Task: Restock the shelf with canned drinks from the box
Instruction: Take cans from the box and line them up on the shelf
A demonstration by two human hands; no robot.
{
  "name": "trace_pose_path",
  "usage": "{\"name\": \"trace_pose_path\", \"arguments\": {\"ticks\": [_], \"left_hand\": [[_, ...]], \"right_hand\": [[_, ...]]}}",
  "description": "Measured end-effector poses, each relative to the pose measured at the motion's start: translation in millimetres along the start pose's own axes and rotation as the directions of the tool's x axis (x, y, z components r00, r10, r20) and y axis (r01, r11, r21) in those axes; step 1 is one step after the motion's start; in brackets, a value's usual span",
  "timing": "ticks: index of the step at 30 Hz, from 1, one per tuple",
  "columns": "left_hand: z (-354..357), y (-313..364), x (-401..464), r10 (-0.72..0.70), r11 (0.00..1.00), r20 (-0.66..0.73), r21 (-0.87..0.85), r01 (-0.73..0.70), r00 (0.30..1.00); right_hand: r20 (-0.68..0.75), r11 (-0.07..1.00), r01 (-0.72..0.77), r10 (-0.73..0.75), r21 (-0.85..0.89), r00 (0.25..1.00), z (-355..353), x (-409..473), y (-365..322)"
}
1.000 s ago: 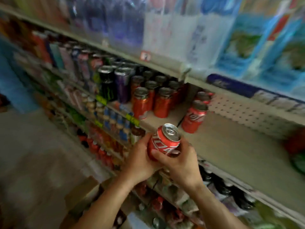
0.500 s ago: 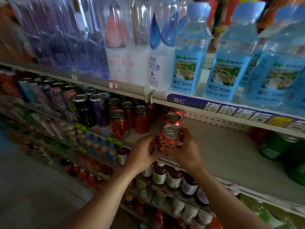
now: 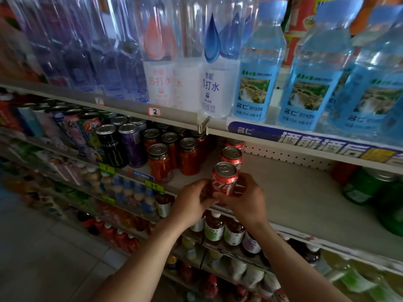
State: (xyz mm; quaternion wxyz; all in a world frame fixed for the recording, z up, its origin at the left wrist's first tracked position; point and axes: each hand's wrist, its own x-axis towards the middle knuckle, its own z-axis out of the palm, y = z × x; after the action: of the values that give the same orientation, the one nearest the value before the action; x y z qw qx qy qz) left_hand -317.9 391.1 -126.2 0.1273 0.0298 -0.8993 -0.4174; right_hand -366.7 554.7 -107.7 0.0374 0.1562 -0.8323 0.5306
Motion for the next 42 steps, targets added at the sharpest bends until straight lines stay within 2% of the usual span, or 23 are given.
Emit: {"name": "trace_pose_path", "arguments": {"ticks": [6,8,10,12,14,15,17,18,19,20,21,22,24,26,28,29,33,36,38,42], "left_hand": [[-2.4,6.6,-4.9,0.059,0.996,-0.014,0.068,-0.058,0.998],[-4.5,6.0,-9.5,0.101,0.987,-0.053,0.129,-0.094,0.993],[-10.7,5.1,-21.6,0.086,0.988,-0.127,0.139,-0.068,0.988],[-18.1,-2.3,-40.5,0.054,0.994,-0.236,0.106,-0.030,0.970],[-19.8,-17.9,-60.6,-0.005,0.997,-0.327,0.077,0.031,0.945],[-19.1,-40.1,-87.0,-0.135,0.987,-0.359,0.037,0.159,0.923],[-9.2,-62.8,-110.3,-0.343,0.938,-0.282,-0.058,0.340,0.896],[0.3,-88.3,-136.7,-0.459,0.888,-0.264,-0.097,0.450,0.848],[10.7,-115.6,-169.8,-0.589,0.806,-0.242,-0.111,0.581,0.771],[20.9,-134.5,-201.5,-0.686,0.724,-0.218,-0.119,0.679,0.694],[29.5,-147.7,-232.5,-0.764,0.640,-0.198,-0.112,0.760,0.614],[40.2,-161.5,-263.9,-0.822,0.564,-0.177,-0.118,0.817,0.542],[65.8,-179.9,-324.8,-0.904,0.424,-0.145,-0.179,0.888,0.403],[93.8,-207.0,-377.1,-0.942,0.320,-0.173,-0.204,0.925,0.288],[125.1,-241.3,-423.5,-0.980,0.179,-0.120,-0.222,0.958,0.156],[142.8,-262.1,-442.4,-0.985,0.158,-0.104,-0.236,0.959,0.137],[186.7,-338.4,-466.8,-0.973,0.188,-0.175,-0.232,0.954,0.149],[212.8,-408.1,-476.9,-0.982,0.168,-0.123,-0.199,0.966,0.145],[231.4,-452.1,-483.1,-0.982,0.170,-0.108,-0.161,0.972,0.153],[263.7,-510.1,-497.0,-0.987,0.158,-0.024,-0.127,0.979,0.156]], "right_hand": [[0.003,1.000,0.000,0.001,-0.025,1.000,1.4,-9.6,3.8],[-0.044,0.999,0.016,-0.018,-0.038,0.999,-3.0,-19.2,-0.8],[-0.180,0.993,0.098,-0.108,-0.066,0.978,-8.3,-36.0,-10.8],[-0.250,0.957,0.276,-0.290,-0.092,0.924,-8.8,-58.0,-21.0],[-0.125,0.908,0.419,-0.418,-0.023,0.900,3.5,-78.8,-23.1],[0.042,0.897,0.440,-0.442,0.048,0.896,23.5,-91.2,-17.8],[0.308,0.920,0.380,-0.390,0.096,0.868,42.0,-103.6,-2.3],[0.504,0.946,0.311,-0.314,0.094,0.805,61.8,-113.1,11.6],[0.696,0.967,0.249,-0.211,0.047,0.687,86.4,-124.4,29.6],[0.827,0.980,0.198,-0.080,-0.038,0.556,106.4,-135.5,50.3],[0.898,0.976,0.169,0.048,-0.134,0.438,124.2,-146.3,70.8],[0.927,0.960,0.170,0.154,-0.223,0.343,142.5,-157.7,92.5],[0.945,0.934,0.194,0.262,-0.300,0.197,177.1,-189.9,136.5],[0.934,0.919,0.180,0.330,-0.351,0.139,211.2,-220.6,178.8],[0.919,0.893,0.215,0.382,-0.395,0.100,251.1,-250.5,219.9],[0.914,0.880,0.250,0.397,-0.404,0.080,273.6,-267.5,245.6],[0.936,0.863,0.365,0.311,-0.350,0.164,362.2,-313.7,339.5],[0.931,0.858,0.362,0.343,-0.365,0.126,442.3,-338.8,400.5],[0.938,0.856,0.384,0.320,-0.347,0.135,490.6,-353.4,437.2],[0.922,0.807,0.464,0.383,-0.366,0.061,546.9,-382.6,488.8]]}}
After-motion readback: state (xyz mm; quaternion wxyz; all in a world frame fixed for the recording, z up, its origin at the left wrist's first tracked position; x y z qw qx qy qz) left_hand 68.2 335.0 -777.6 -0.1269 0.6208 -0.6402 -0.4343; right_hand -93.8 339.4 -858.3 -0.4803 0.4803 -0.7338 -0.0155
